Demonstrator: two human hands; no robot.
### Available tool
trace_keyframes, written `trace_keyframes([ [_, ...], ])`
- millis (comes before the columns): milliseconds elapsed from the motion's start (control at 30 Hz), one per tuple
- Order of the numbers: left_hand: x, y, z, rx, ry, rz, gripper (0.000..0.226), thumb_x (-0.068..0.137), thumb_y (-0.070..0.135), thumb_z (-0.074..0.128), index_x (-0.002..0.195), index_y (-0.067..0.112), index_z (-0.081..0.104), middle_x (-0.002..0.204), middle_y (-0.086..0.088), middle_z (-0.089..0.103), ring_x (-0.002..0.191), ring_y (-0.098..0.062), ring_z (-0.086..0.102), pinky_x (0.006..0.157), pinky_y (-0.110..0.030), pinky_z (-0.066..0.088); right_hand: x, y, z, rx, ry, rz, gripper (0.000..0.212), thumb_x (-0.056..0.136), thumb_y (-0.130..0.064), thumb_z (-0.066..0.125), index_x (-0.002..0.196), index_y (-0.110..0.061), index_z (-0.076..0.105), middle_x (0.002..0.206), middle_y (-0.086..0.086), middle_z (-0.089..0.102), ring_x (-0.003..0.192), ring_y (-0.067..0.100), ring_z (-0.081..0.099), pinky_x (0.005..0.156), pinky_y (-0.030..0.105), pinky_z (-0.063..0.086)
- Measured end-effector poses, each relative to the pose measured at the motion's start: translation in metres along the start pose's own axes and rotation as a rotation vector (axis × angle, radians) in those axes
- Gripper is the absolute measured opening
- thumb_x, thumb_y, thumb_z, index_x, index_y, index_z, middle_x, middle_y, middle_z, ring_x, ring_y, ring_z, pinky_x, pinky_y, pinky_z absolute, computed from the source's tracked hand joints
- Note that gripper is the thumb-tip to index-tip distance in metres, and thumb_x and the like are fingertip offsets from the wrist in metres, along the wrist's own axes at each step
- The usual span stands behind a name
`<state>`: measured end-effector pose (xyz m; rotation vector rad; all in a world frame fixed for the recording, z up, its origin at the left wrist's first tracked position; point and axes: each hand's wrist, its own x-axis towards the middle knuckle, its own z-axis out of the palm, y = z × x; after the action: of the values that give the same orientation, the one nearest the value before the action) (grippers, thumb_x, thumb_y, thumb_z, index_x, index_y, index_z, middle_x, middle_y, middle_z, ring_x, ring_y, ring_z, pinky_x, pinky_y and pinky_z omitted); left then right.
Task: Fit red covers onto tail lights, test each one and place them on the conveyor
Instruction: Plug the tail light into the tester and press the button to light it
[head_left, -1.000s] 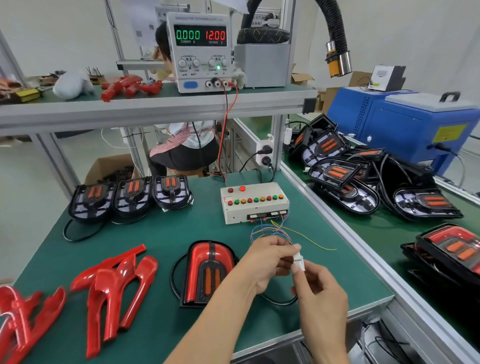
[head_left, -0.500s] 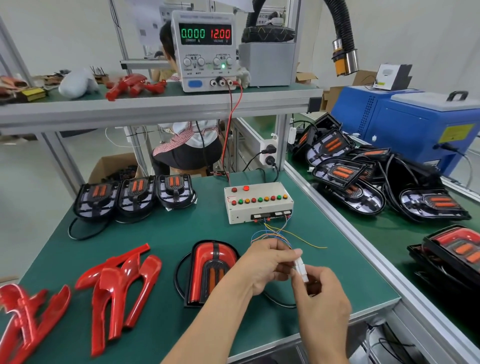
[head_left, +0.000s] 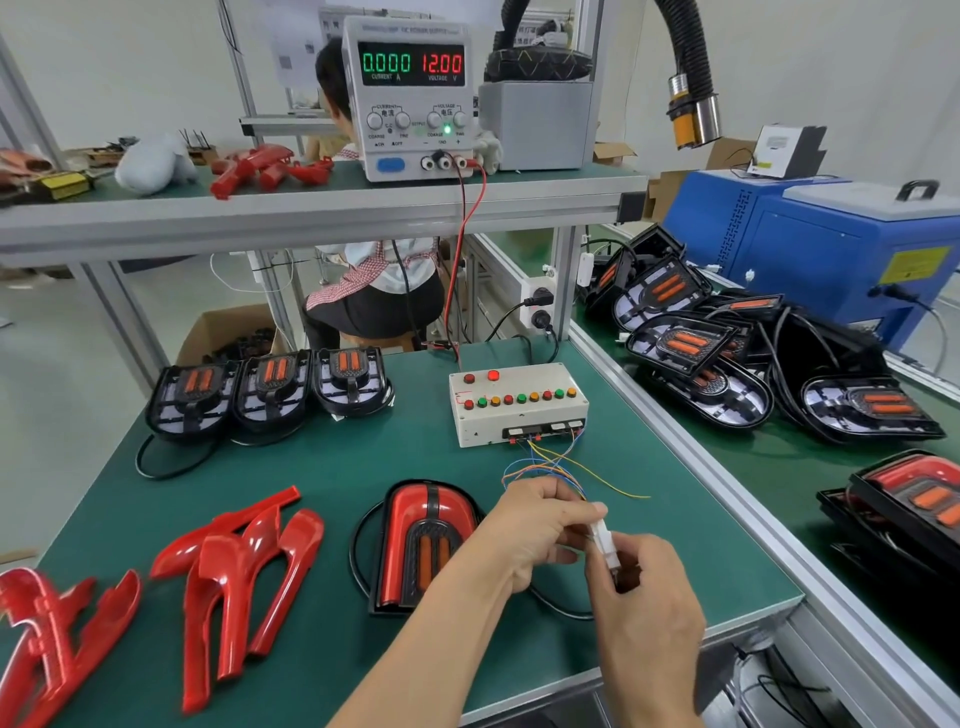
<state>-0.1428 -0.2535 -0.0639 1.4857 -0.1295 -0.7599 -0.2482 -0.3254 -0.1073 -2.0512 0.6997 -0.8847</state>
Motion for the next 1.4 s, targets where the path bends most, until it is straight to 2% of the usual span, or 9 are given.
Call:
trace_keyframes([
  [267,-0.002,-0.001,0.002,-0.065,0.008,0.002,0.029,0.089,0.010,0.076,0.072,0.017,0.054,0.066,-0.002,0.066,0.058,-0.016,0.062,0.056,-0.025,0.050,0.000,-0.001,-0.003,0.055,-0.045,-0.018,0.039,0.082,-0.026,0.081,0.081,-0.050,0.050,0.080,-0.012,0.062,0.071,0.012,0.062,0.067,0.038,0.049],
  [367,-0.002,-0.002,0.005,-0.058,0.024,0.018,0.029,0.088,0.008,0.076,0.072,0.016,0.055,0.066,-0.003,0.065,0.056,-0.015,0.061,0.052,-0.023,0.050,-0.001,-0.001,-0.004,0.068,-0.046,0.001,0.035,0.082,-0.028,0.080,0.080,-0.048,0.052,0.078,-0.014,0.063,0.071,0.004,0.062,0.067,0.034,0.046],
  [633,-0.007,-0.002,0.007,-0.073,0.024,0.024,0.028,0.088,0.008,0.077,0.072,0.015,0.055,0.068,-0.006,0.066,0.057,-0.017,0.063,0.050,-0.023,0.051,-0.005,-0.002,-0.003,0.080,-0.017,0.031,0.033,0.082,-0.029,0.080,0.081,-0.047,0.053,0.079,-0.013,0.063,0.071,0.002,0.061,0.068,0.032,0.043],
  [800,-0.008,-0.004,0.007,-0.085,0.035,0.010,0.029,0.088,0.008,0.077,0.072,0.016,0.055,0.069,-0.007,0.068,0.059,-0.018,0.062,0.053,-0.024,0.052,-0.002,0.002,0.000,0.002,0.005,-0.004,0.016,0.082,-0.026,0.081,0.088,-0.028,0.066,0.081,-0.009,0.063,0.070,0.021,0.063,0.066,0.037,0.047],
  [867,-0.008,-0.004,0.006,-0.084,0.022,-0.011,0.028,0.089,0.011,0.076,0.072,0.017,0.055,0.072,-0.008,0.069,0.059,-0.019,0.063,0.057,-0.025,0.052,0.000,0.001,0.000,-0.027,-0.006,-0.028,0.015,0.083,-0.025,0.080,0.089,-0.026,0.067,0.081,-0.008,0.063,0.071,0.022,0.062,0.065,0.037,0.045],
  [1033,-0.010,-0.009,0.006,-0.113,-0.024,-0.010,0.026,0.097,0.019,0.069,0.073,0.018,0.058,0.069,-0.001,0.066,0.058,-0.014,0.061,0.063,-0.027,0.052,0.003,0.003,-0.004,0.095,-0.058,0.065,0.014,0.086,-0.032,0.078,0.085,-0.034,0.063,0.081,-0.014,0.065,0.075,0.006,0.063,0.069,0.032,0.043],
  [1200,-0.016,-0.013,0.007,-0.248,-0.094,-0.039,0.017,0.100,0.014,0.061,0.091,0.015,0.074,0.077,-0.001,0.073,0.065,-0.013,0.069,0.059,-0.022,0.053,0.004,-0.004,-0.006,0.197,-0.063,0.166,0.013,0.081,-0.040,0.079,0.081,-0.039,0.066,0.073,-0.017,0.069,0.076,-0.009,0.061,0.067,0.022,0.043],
  [1300,-0.018,-0.017,0.009,-0.341,-0.110,-0.068,0.022,0.099,0.017,0.061,0.088,0.017,0.080,0.085,-0.004,0.072,0.075,-0.019,0.068,0.076,-0.030,0.050,0.003,-0.006,-0.006,0.208,-0.052,0.193,0.013,0.080,-0.041,0.079,0.080,-0.037,0.067,0.071,-0.017,0.069,0.075,-0.011,0.060,0.067,0.023,0.043],
  [1400,-0.021,-0.020,0.014,-0.396,-0.099,-0.098,0.022,0.099,0.020,0.060,0.088,0.019,0.079,0.100,-0.013,0.066,0.097,-0.032,0.059,0.091,-0.042,0.040,0.003,-0.007,-0.006,0.208,-0.045,0.199,0.012,0.080,-0.042,0.079,0.079,-0.037,0.068,0.072,-0.018,0.069,0.072,-0.007,0.062,0.069,0.028,0.045],
])
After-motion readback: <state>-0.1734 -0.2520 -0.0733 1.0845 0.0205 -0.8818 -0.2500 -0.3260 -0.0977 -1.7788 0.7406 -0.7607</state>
